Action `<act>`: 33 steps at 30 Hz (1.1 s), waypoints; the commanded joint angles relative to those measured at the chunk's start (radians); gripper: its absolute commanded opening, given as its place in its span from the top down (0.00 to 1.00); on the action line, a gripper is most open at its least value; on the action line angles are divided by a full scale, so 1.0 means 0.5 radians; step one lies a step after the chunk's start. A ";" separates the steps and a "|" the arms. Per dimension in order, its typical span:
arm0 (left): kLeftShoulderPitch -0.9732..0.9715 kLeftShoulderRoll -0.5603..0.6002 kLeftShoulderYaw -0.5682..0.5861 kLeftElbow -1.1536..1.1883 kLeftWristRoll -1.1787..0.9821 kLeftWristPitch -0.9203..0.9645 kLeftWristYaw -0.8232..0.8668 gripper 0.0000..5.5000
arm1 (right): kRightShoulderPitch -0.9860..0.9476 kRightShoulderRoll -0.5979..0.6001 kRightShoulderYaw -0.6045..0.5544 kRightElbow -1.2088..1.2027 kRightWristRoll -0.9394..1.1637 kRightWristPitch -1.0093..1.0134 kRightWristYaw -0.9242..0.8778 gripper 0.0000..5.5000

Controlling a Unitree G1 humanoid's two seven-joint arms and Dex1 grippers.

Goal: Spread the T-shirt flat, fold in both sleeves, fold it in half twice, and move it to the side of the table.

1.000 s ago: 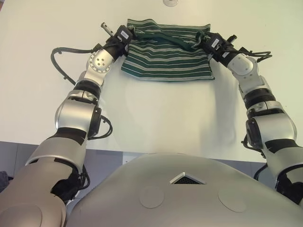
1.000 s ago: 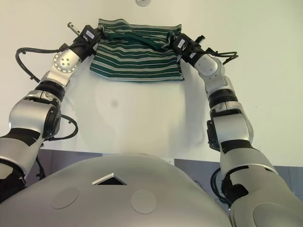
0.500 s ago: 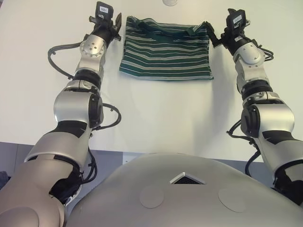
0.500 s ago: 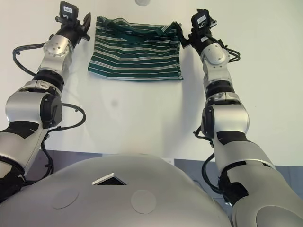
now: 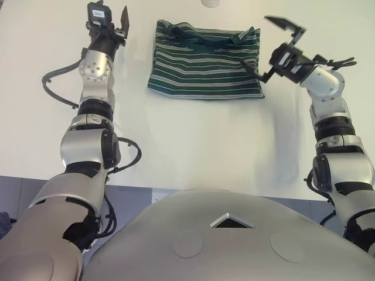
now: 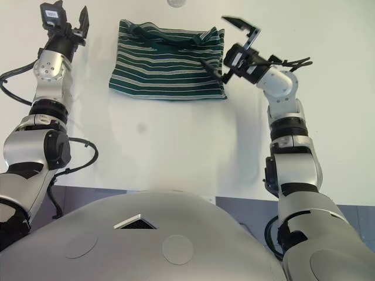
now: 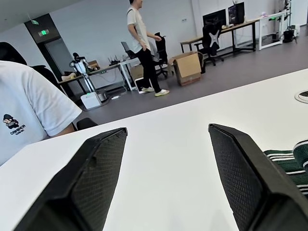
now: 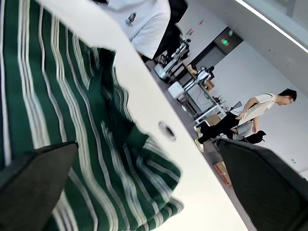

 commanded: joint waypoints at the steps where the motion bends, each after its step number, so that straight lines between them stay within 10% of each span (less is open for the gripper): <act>1: 0.121 0.030 -0.002 -0.119 0.005 -0.028 0.051 0.43 | 0.016 -0.120 0.209 0.070 -0.437 0.083 -0.313 0.02; 6: 0.242 0.034 -0.012 -0.291 0.010 -0.037 0.069 0.43 | 0.210 -0.287 0.450 -0.163 -0.553 0.081 -0.188 0.02; 14: 0.289 0.017 -0.027 -0.442 0.009 -0.008 0.080 0.43 | 0.924 -0.762 0.783 -2.022 0.778 0.341 0.515 0.02; 33: 0.333 0.012 -0.093 -0.453 0.017 -0.011 0.108 0.43 | 0.608 -0.357 0.299 -1.240 0.524 0.505 0.324 0.02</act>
